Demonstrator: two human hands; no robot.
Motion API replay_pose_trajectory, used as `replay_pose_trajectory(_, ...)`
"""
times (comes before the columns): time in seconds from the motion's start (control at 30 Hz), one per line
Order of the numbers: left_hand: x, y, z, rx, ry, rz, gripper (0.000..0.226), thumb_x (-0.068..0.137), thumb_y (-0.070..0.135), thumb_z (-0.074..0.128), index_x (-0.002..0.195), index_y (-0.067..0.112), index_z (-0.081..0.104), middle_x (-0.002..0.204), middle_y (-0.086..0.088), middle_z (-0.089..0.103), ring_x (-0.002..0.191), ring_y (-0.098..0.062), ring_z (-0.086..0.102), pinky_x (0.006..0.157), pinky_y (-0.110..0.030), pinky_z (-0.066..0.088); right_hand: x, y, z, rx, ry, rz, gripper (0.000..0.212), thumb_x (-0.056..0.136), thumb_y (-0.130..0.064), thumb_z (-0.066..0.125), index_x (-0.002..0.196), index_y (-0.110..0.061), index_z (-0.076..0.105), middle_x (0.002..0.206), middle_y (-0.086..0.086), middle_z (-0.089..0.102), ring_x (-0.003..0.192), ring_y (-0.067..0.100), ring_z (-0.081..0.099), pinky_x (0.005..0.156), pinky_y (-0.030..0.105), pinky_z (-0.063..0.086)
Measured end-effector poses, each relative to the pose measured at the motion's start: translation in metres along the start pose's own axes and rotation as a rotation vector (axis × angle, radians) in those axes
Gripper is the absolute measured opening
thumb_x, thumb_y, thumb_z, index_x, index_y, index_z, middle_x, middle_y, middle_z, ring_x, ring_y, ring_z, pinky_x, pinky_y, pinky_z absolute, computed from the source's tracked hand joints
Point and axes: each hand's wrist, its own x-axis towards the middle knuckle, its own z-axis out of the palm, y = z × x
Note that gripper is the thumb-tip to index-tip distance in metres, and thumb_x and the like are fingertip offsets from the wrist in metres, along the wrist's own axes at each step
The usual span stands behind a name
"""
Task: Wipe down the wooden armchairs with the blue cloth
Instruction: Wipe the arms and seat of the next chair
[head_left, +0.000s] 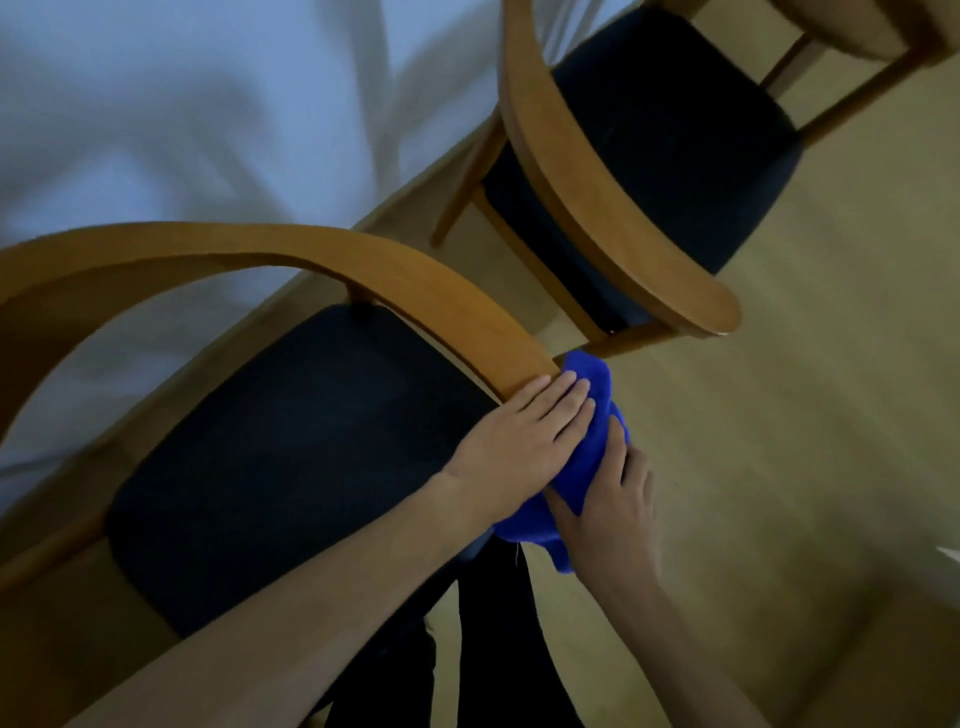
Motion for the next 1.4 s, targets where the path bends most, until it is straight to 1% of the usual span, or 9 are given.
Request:
replay_pose_trajectory(0.13, -0.008, -0.017, -0.003, -0.036, 0.070, -0.018, 0.057, 0.097, 0.010, 0.039, 0.150, 0.002, 0.019, 0.158, -0.018, 0.017, 0.148, -0.031, 0.010, 0.121, -0.044, 0.012, 0.008, -0.017, 0.006, -0.238, 0.072, -0.050, 0.090, 0.090, -0.062, 0.042, 0.154, -0.004, 0.017, 0.142, 0.027, 0.040, 0.116, 0.041, 0.051, 0.092, 0.051, 0.046)
replay_pose_trajectory(0.23, -0.019, -0.053, -0.011, -0.069, 0.113, -0.147, 0.066, 0.090, 0.009, 0.049, 0.150, 0.003, 0.021, 0.158, -0.016, 0.020, 0.148, -0.028, 0.012, 0.120, -0.045, 0.014, 0.026, -0.036, 0.005, -0.327, 0.108, -0.124, 0.086, 0.091, -0.064, 0.025, 0.152, -0.003, 0.024, 0.140, 0.030, 0.042, 0.114, 0.044, 0.053, 0.086, 0.055, 0.046)
replay_pose_trajectory(0.37, -0.041, -0.109, -0.024, -0.147, 0.150, -0.447, 0.079, 0.083, 0.019, 0.066, 0.150, 0.011, 0.024, 0.157, -0.008, 0.027, 0.147, -0.023, 0.015, 0.121, -0.041, 0.009, 0.054, -0.069, 0.003, -0.371, 0.123, -0.243, 0.084, 0.094, -0.063, 0.032, 0.153, -0.004, 0.020, 0.146, 0.029, 0.035, 0.123, 0.045, 0.046, 0.093, 0.057, 0.043)
replay_pose_trajectory(0.53, -0.080, -0.158, -0.030, -0.176, 0.236, -0.686, 0.077, 0.080, 0.020, 0.069, 0.147, 0.009, 0.032, 0.151, -0.009, 0.036, 0.145, -0.025, 0.023, 0.120, -0.041, 0.013, 0.102, -0.153, 0.005, -0.418, 0.163, -0.498, 0.084, 0.096, -0.062, 0.036, 0.153, -0.005, 0.013, 0.151, 0.028, 0.027, 0.132, 0.045, 0.036, 0.100, 0.057, 0.037)
replay_pose_trajectory(0.73, -0.134, -0.179, -0.022, -0.164, 0.237, -0.933, 0.083, 0.079, 0.021, 0.072, 0.148, 0.011, 0.028, 0.153, -0.009, 0.033, 0.145, -0.025, 0.020, 0.116, -0.036, 0.009, 0.148, -0.304, 0.031, -0.503, 0.137, -0.956, 0.064, 0.094, -0.038, 0.056, 0.145, -0.010, 0.029, 0.138, 0.019, 0.045, 0.120, 0.037, 0.047, 0.092, 0.050, 0.042)
replay_pose_trajectory(0.83, -0.158, -0.181, -0.020, -0.144, 0.241, -0.995, 0.085, 0.077, 0.019, 0.072, 0.148, 0.012, 0.025, 0.153, -0.009, 0.032, 0.145, -0.025, 0.020, 0.116, -0.037, 0.010, 0.148, -0.339, 0.042, -0.492, 0.102, -1.064, 0.057, 0.096, -0.036, 0.053, 0.143, -0.010, 0.033, 0.133, 0.017, 0.049, 0.116, 0.035, 0.050, 0.090, 0.047, 0.043)
replay_pose_trajectory(1.0, -0.164, -0.177, -0.026, -0.162, 0.241, -0.995, 0.084, 0.078, 0.020, 0.071, 0.148, 0.014, 0.025, 0.153, -0.008, 0.032, 0.145, -0.025, 0.020, 0.113, -0.036, 0.012, 0.148, -0.287, 0.027, -0.305, 0.185, -0.976, 0.057, 0.092, -0.039, 0.050, 0.144, -0.019, 0.033, 0.130, 0.012, 0.050, 0.112, 0.032, 0.052, 0.089, 0.044, 0.042)
replay_pose_trajectory(1.17, -0.123, -0.148, -0.037, -0.211, 0.210, -0.850, 0.086, 0.078, 0.023, 0.072, 0.149, 0.018, 0.024, 0.153, -0.005, 0.033, 0.144, -0.022, 0.024, 0.111, -0.035, 0.014, 0.115, -0.172, 0.010, -0.233, 0.238, -0.599, 0.077, 0.089, -0.057, 0.050, 0.152, -0.027, 0.019, 0.152, 0.014, 0.032, 0.134, 0.034, 0.037, 0.106, 0.049, 0.034)
replay_pose_trajectory(1.4, -0.056, -0.084, -0.026, -0.356, 0.198, -0.570, 0.081, 0.083, 0.024, 0.067, 0.151, 0.016, 0.021, 0.152, -0.006, 0.034, 0.145, -0.023, 0.021, 0.118, -0.039, 0.017, 0.030, -0.028, 0.014, -0.120, 0.173, -0.137, 0.105, 0.075, -0.055, 0.071, 0.154, -0.030, 0.006, 0.150, 0.009, 0.025, 0.131, 0.033, 0.038, 0.102, 0.051, 0.040)
